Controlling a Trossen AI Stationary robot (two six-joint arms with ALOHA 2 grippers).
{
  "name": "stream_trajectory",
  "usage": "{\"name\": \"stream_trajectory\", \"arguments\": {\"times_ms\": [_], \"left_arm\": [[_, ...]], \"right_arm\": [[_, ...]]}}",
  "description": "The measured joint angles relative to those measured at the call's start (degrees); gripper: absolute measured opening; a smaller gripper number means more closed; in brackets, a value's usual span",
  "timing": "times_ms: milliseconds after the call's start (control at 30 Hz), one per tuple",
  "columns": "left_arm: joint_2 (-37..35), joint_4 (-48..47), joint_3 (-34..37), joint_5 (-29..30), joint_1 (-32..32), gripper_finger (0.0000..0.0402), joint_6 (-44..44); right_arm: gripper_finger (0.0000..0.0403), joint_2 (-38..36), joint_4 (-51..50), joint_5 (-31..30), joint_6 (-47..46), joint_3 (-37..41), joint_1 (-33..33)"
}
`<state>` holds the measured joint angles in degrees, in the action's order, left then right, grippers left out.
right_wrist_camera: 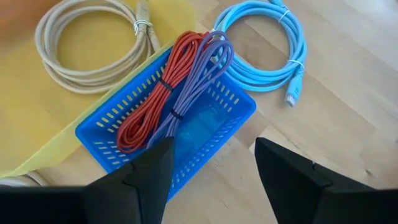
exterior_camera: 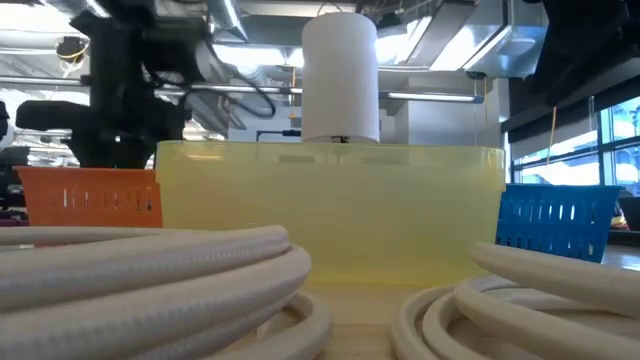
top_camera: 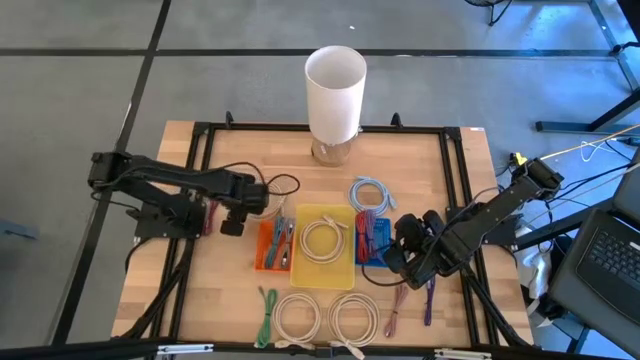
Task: Pick & Place USB Port
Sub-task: Put the brown HDMI cable into the yellow bin
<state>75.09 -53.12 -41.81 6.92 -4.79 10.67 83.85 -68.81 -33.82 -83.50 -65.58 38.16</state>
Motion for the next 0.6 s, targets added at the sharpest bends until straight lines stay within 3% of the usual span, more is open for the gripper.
{"name": "stream_trajectory", "arguments": {"times_ms": [167, 500, 600], "left_arm": [[4.5, 2.4, -1.0, -5.3, -4.5, 0.0146, -4.7], [13.1, 9.5, -1.0, -8.0, -4.9, 0.015, -1.8], [15.2, 9.0, -1.3, -7.6, -4.9, 0.0134, -2.2]], "right_arm": [[0.0226, 0.0, 0.1, 0.0, 0.0, 0.0, 0.0], [0.0226, 0.0, 0.2, 1.0, 0.2, 0.0, 0.0], [0.0226, 0.0, 0.1, 1.0, 0.7, 0.0, 0.0]]}}
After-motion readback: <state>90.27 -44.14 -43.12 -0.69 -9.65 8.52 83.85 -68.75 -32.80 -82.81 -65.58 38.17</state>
